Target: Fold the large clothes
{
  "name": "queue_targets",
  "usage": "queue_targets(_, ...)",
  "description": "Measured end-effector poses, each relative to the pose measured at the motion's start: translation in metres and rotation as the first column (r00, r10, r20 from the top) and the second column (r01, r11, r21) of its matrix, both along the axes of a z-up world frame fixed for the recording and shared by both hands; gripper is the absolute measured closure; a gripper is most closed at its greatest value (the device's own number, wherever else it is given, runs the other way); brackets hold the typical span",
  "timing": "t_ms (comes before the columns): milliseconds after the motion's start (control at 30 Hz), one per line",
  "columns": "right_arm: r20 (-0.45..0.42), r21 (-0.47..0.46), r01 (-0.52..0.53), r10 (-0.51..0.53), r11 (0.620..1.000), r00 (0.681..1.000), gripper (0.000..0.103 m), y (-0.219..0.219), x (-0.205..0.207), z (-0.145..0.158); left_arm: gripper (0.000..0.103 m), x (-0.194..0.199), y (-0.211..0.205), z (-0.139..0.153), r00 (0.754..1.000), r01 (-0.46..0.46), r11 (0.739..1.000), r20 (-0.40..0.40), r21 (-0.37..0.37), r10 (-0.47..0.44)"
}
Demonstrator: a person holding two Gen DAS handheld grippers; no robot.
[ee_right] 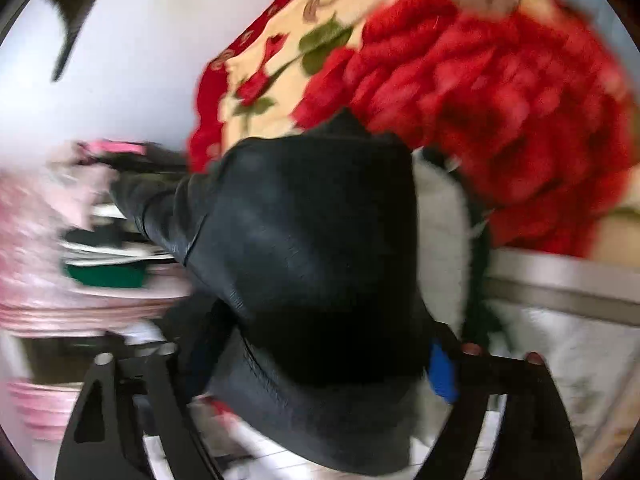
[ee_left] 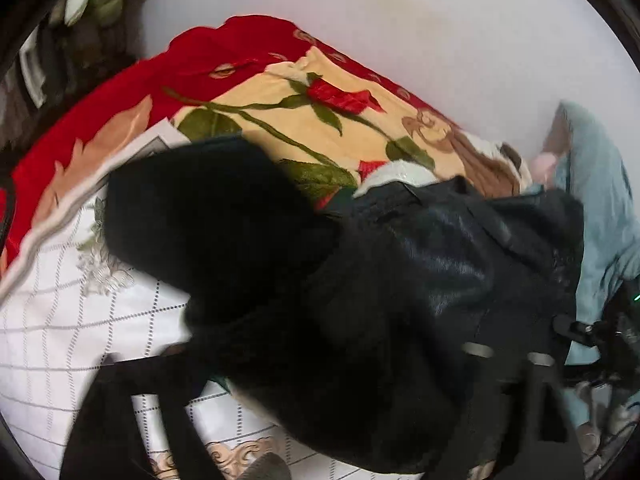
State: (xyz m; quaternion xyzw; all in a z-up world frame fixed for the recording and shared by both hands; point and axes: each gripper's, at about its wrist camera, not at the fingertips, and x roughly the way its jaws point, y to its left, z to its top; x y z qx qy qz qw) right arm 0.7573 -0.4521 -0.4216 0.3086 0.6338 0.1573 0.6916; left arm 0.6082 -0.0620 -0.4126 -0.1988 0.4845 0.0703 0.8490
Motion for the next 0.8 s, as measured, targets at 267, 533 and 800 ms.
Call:
queue_targets(267,0.141,-0.530,0.055,0.024,0.846,0.990,0.000,0.040,-0.074,0.041,0.003,-0.017,-0.008,0.026,0.996,0.089,0.964,0.010,0.249,-0.094)
queue_targets(533,0.198,-0.673,0.165,-0.039,0.722,0.979,0.000,0.094,-0.161,0.090,0.003,-0.059,-0.009,0.085,0.972,0.212,0.909,0.019,0.359,-0.234)
queue_targets(800,0.306,-0.710,0.285,-0.082,0.644,0.948,0.000,0.144,-0.266,0.205,0.003,-0.149,0.004,0.187,0.943,0.282,0.896,0.071,0.344,-0.324)
